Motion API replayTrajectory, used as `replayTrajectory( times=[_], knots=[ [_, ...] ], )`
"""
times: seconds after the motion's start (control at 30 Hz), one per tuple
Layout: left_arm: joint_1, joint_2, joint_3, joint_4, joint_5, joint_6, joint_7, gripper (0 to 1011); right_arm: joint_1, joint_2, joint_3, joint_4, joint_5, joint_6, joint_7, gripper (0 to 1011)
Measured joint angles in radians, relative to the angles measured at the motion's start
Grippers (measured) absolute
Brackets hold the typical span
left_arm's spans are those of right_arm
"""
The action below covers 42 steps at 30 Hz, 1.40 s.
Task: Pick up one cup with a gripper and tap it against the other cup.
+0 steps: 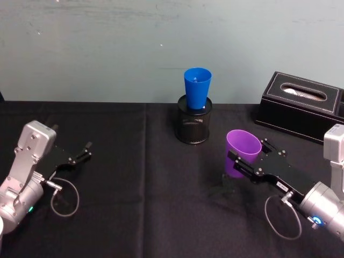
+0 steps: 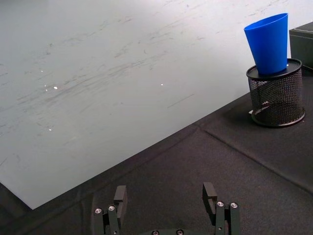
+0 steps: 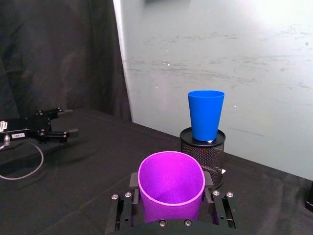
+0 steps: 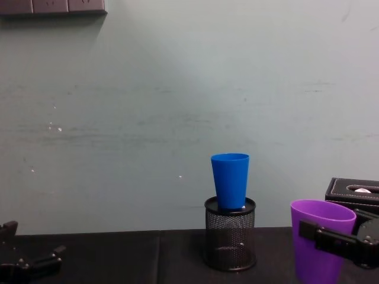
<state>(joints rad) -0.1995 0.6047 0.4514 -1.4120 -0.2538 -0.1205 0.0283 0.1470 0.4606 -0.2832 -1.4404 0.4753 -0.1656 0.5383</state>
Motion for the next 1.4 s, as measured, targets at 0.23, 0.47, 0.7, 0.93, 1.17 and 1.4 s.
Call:
replayTrajectory(
  times=[0.23,0.47,0.7,0.93,1.17,1.4],
  knots=[
    [0.0,0.0,0.0,0.0,0.0,0.0,0.0,1011,0.0,0.0,0.001,-0.001,0.0,0.0,0.0,731],
    [0.0,0.0,0.0,0.0,0.0,0.0,0.0,1011,0.004,-0.001,-0.004,0.005,0.0,-0.002,0.006,731],
    [0.0,0.0,0.0,0.0,0.0,0.0,0.0,1011,0.04,-0.009,-0.034,0.049,-0.009,-0.011,0.037,731],
    [0.0,0.0,0.0,0.0,0.0,0.0,0.0,1011,0.074,-0.02,-0.065,0.095,-0.018,-0.015,0.06,731],
    [0.0,0.0,0.0,0.0,0.0,0.0,0.0,1011,0.1,-0.035,-0.083,0.146,-0.019,-0.033,0.077,731],
    [0.0,0.0,0.0,0.0,0.0,0.0,0.0,1011,0.11,-0.046,-0.093,0.185,-0.024,-0.053,0.084,731]
  ],
)
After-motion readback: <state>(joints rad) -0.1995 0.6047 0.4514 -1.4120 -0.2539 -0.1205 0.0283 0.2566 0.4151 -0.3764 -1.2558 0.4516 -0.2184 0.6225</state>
